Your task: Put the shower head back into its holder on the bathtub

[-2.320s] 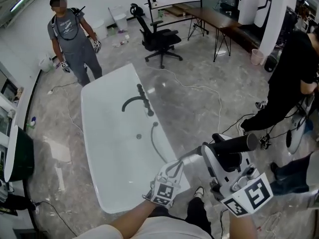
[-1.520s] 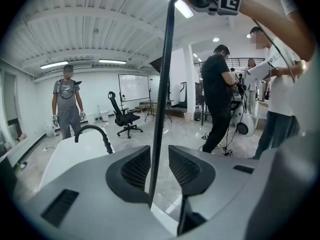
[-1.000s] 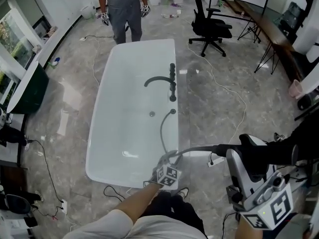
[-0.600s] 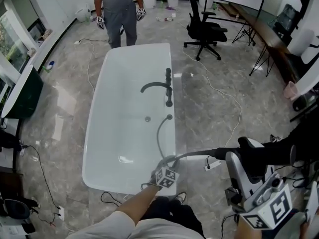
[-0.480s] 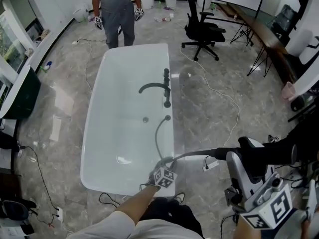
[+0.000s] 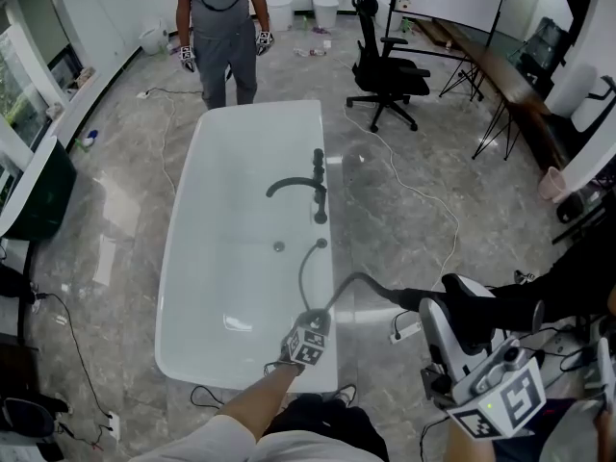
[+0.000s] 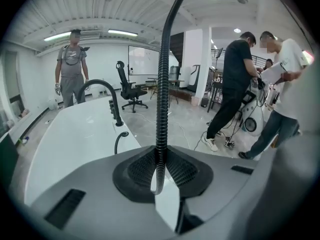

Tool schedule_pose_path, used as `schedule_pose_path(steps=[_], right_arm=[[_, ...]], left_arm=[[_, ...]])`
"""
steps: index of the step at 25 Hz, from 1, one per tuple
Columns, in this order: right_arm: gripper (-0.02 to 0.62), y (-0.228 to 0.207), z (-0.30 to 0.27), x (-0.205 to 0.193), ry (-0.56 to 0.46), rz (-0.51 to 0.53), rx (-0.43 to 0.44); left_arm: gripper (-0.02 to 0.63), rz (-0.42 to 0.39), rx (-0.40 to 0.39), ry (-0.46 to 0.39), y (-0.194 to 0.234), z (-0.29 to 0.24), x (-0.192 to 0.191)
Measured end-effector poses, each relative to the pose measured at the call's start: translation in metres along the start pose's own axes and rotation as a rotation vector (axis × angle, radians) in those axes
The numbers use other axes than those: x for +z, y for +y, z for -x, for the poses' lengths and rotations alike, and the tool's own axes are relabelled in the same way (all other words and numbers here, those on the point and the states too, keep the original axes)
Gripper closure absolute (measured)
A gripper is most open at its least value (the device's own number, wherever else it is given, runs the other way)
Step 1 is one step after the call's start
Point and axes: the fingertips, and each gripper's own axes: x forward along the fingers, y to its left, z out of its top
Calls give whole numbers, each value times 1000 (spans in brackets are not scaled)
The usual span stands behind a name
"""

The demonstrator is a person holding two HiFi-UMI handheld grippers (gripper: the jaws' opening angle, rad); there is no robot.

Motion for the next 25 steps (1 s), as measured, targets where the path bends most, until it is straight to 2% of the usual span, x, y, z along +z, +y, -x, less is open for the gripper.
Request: schedule_pose_path(steps=[5, 12, 17, 21, 25], right_arm=[[463, 0, -5, 1, 11, 30, -13], [463, -2, -2, 19, -17, 65, -46], [465, -2, -8, 35, -61, 75, -48], [465, -5, -12, 59, -96, 75, -46], [465, -20, -14, 68, -127, 16, -43]], left_arm=[[546, 16, 31, -107, 15, 10, 56], [546, -50, 47, -311, 33, 38, 153], [546, -97, 66, -424, 53, 69, 219], [546, -144, 57, -434, 57, 79, 238], [546, -169, 45, -389, 50, 72, 222]])
